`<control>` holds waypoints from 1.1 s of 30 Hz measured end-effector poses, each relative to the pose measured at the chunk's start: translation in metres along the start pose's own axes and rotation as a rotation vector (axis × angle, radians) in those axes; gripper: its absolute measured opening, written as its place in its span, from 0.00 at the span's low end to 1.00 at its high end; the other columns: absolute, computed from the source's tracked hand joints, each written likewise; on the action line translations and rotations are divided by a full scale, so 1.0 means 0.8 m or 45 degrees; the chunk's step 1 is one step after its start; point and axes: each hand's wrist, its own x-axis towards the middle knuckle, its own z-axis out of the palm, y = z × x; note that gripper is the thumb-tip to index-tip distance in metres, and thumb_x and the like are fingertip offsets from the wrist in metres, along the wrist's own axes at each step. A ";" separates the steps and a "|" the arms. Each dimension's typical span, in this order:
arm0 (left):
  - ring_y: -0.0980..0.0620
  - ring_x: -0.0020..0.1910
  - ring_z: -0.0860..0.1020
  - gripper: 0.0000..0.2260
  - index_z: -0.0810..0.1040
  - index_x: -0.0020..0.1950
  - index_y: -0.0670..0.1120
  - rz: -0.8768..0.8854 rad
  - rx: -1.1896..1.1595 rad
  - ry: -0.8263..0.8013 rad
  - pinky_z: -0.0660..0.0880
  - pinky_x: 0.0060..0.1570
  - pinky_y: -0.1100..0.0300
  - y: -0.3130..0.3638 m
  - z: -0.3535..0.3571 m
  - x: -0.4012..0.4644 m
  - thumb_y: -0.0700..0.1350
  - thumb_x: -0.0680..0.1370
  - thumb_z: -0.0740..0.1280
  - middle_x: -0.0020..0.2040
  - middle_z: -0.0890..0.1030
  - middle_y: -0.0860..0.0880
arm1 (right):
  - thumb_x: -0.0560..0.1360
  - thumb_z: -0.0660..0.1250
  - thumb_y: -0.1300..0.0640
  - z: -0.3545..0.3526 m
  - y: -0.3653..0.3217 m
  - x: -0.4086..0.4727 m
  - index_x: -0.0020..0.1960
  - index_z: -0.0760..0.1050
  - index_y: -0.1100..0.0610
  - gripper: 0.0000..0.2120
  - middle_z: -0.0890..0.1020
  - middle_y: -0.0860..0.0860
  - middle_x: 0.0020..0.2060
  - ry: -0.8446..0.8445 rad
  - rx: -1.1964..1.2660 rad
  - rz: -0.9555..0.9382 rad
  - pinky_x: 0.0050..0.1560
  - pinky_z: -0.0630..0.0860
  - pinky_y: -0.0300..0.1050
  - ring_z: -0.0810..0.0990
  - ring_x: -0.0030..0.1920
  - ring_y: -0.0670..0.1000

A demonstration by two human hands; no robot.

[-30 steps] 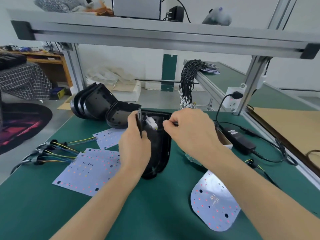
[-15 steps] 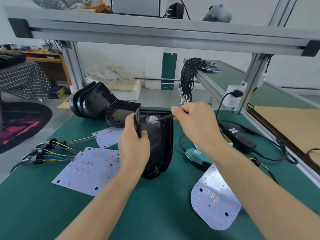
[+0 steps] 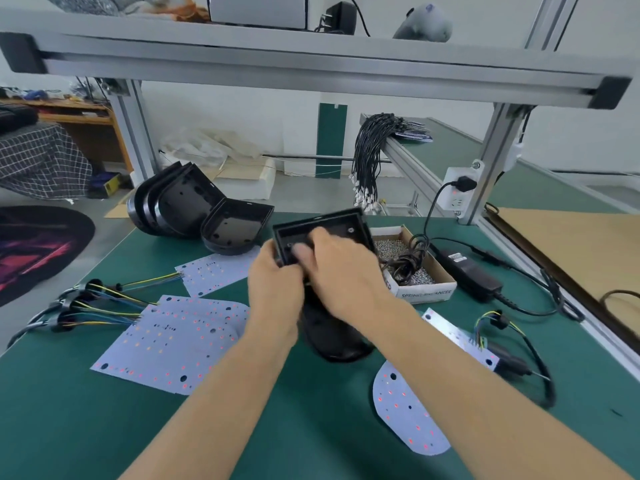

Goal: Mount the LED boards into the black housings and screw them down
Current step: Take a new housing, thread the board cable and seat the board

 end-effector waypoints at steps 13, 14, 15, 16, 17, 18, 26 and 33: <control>0.47 0.42 0.79 0.15 0.78 0.46 0.49 0.189 0.132 -0.092 0.76 0.46 0.54 -0.009 0.012 -0.010 0.29 0.71 0.65 0.42 0.83 0.49 | 0.79 0.60 0.52 -0.031 0.031 -0.011 0.53 0.75 0.56 0.09 0.82 0.56 0.48 0.035 -0.135 0.037 0.44 0.70 0.49 0.78 0.51 0.60; 0.46 0.43 0.78 0.13 0.78 0.47 0.48 0.144 0.122 -0.082 0.75 0.46 0.53 -0.008 0.018 -0.010 0.30 0.72 0.65 0.42 0.82 0.48 | 0.79 0.61 0.52 -0.023 0.028 -0.004 0.56 0.73 0.56 0.10 0.81 0.57 0.50 0.012 -0.114 0.042 0.44 0.68 0.49 0.78 0.51 0.60; 0.46 0.42 0.77 0.11 0.77 0.46 0.46 0.050 0.046 -0.022 0.75 0.45 0.54 -0.005 0.017 -0.004 0.30 0.73 0.65 0.41 0.81 0.47 | 0.78 0.63 0.52 -0.020 0.030 -0.002 0.58 0.70 0.55 0.11 0.81 0.55 0.49 -0.023 -0.032 0.039 0.44 0.68 0.49 0.78 0.50 0.59; 0.47 0.41 0.77 0.10 0.77 0.44 0.45 -0.067 -0.073 0.039 0.75 0.43 0.55 0.000 0.010 0.006 0.30 0.74 0.65 0.40 0.81 0.47 | 0.76 0.66 0.53 -0.022 0.036 -0.006 0.59 0.67 0.54 0.15 0.81 0.52 0.46 -0.060 0.089 0.037 0.44 0.69 0.49 0.77 0.48 0.57; 0.47 0.41 0.76 0.10 0.76 0.43 0.45 -0.175 -0.194 0.101 0.76 0.42 0.55 0.004 0.001 0.016 0.30 0.75 0.64 0.39 0.80 0.46 | 0.73 0.69 0.55 -0.027 0.047 -0.014 0.58 0.65 0.52 0.17 0.80 0.48 0.41 -0.124 0.210 0.045 0.43 0.69 0.47 0.77 0.44 0.52; 0.47 0.42 0.76 0.09 0.75 0.42 0.44 -0.245 -0.260 0.148 0.76 0.42 0.54 0.009 -0.009 0.026 0.30 0.76 0.64 0.40 0.79 0.45 | 0.72 0.71 0.56 -0.029 0.062 -0.026 0.56 0.65 0.50 0.18 0.78 0.45 0.36 -0.197 0.297 0.058 0.40 0.69 0.44 0.76 0.39 0.47; 0.47 0.43 0.74 0.10 0.75 0.42 0.48 -0.147 -0.044 0.166 0.75 0.53 0.43 -0.003 -0.017 0.033 0.34 0.76 0.65 0.43 0.78 0.45 | 0.79 0.63 0.54 -0.050 0.147 -0.073 0.39 0.74 0.56 0.11 0.68 0.49 0.27 -0.186 0.437 0.141 0.32 0.64 0.41 0.64 0.29 0.45; 0.46 0.43 0.75 0.12 0.78 0.46 0.50 -0.080 0.069 -0.031 0.73 0.47 0.50 -0.007 -0.008 0.022 0.33 0.76 0.65 0.43 0.80 0.47 | 0.78 0.63 0.45 -0.096 0.197 -0.086 0.52 0.82 0.55 0.15 0.83 0.54 0.43 -0.825 0.509 0.232 0.47 0.73 0.45 0.76 0.42 0.44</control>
